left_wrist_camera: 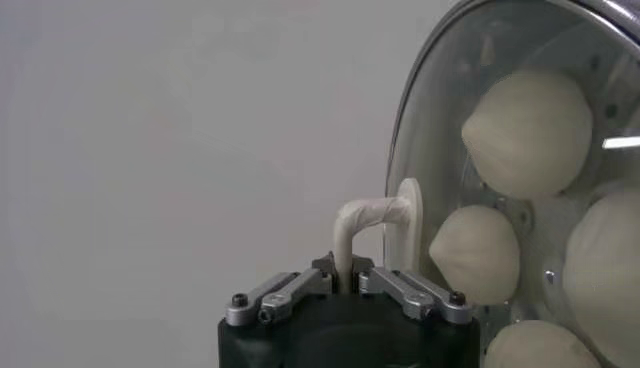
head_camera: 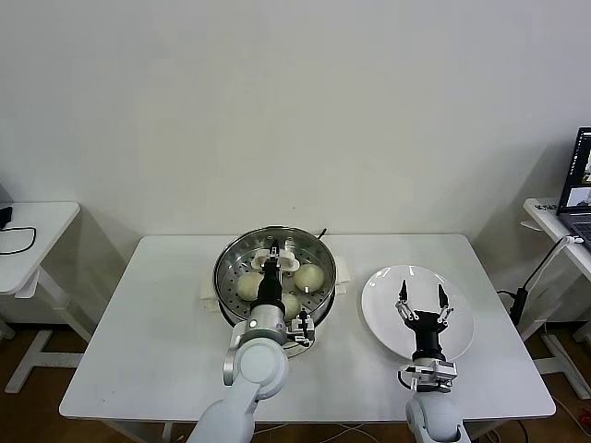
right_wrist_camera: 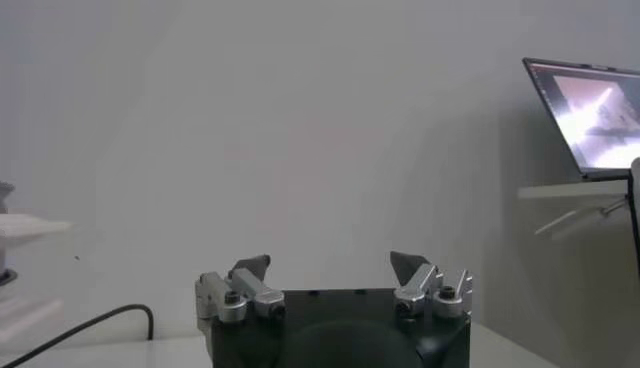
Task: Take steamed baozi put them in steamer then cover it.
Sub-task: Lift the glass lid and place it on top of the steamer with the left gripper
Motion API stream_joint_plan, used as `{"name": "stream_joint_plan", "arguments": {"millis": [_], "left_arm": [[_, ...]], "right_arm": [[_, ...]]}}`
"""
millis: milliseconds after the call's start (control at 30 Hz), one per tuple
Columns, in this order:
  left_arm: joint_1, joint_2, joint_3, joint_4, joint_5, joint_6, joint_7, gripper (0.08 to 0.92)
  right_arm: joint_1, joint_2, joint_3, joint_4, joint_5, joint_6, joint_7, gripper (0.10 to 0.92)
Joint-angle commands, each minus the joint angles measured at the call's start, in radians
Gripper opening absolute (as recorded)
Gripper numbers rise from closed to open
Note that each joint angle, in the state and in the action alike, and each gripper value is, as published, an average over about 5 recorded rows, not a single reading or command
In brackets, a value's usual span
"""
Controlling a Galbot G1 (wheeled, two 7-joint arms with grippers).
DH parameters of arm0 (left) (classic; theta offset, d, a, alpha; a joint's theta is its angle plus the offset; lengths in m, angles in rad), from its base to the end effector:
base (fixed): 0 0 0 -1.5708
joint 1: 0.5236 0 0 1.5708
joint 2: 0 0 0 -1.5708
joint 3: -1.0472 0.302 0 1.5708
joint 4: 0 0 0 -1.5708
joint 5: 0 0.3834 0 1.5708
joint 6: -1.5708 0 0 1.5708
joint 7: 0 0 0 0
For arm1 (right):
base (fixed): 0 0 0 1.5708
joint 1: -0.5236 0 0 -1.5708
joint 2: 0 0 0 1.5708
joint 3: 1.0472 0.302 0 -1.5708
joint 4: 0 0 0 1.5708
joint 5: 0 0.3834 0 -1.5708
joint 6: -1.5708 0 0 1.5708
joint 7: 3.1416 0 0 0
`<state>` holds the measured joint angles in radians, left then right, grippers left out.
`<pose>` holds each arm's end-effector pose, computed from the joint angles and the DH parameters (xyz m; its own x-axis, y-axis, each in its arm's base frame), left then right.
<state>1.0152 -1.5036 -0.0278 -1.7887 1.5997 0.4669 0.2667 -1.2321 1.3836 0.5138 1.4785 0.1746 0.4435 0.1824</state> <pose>0.3365 -0.1630 -0.2199 -0.9990 0.0334 0.0292 0.0293 0.0030 0.9996 0.3142 -0.0591 -0.3967 -0.9692 0.1827 -0.1651 0.1826 0.9831 0.0159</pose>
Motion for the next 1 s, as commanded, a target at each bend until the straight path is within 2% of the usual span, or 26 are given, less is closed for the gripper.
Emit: {"name": "stream_joint_plan", "arguments": {"millis": [33, 200, 433, 733, 1000], "left_arm": [[0.0, -0.003, -0.004, 0.005, 0.007, -0.004, 0.001, 0.194], [0.005, -0.001, -0.007, -0.011, 0.007, -0.004, 0.005, 0.218], [0.033, 0.012, -0.006, -0.071, -0.004, -0.003, 0.017, 0.408], [0.144, 0.067, 0.001, -0.257, -0.062, -0.001, 0.028, 0.657], [0.245, 0.11, -0.015, -0.395, -0.142, -0.001, 0.039, 0.799]], "right_arm": [[0.0, 0.001, 0.001, -0.001, 0.0, 0.002, 0.0, 0.823], [0.001, 0.001, 0.001, -0.001, 0.0, 0.002, 0.0, 0.823], [0.004, -0.002, -0.002, -0.001, 0.001, 0.001, 0.0, 0.823], [0.019, -0.001, -0.009, -0.008, 0.0, 0.0, 0.002, 0.823], [0.022, -0.002, -0.01, -0.003, 0.001, 0.001, 0.001, 0.823]]}}
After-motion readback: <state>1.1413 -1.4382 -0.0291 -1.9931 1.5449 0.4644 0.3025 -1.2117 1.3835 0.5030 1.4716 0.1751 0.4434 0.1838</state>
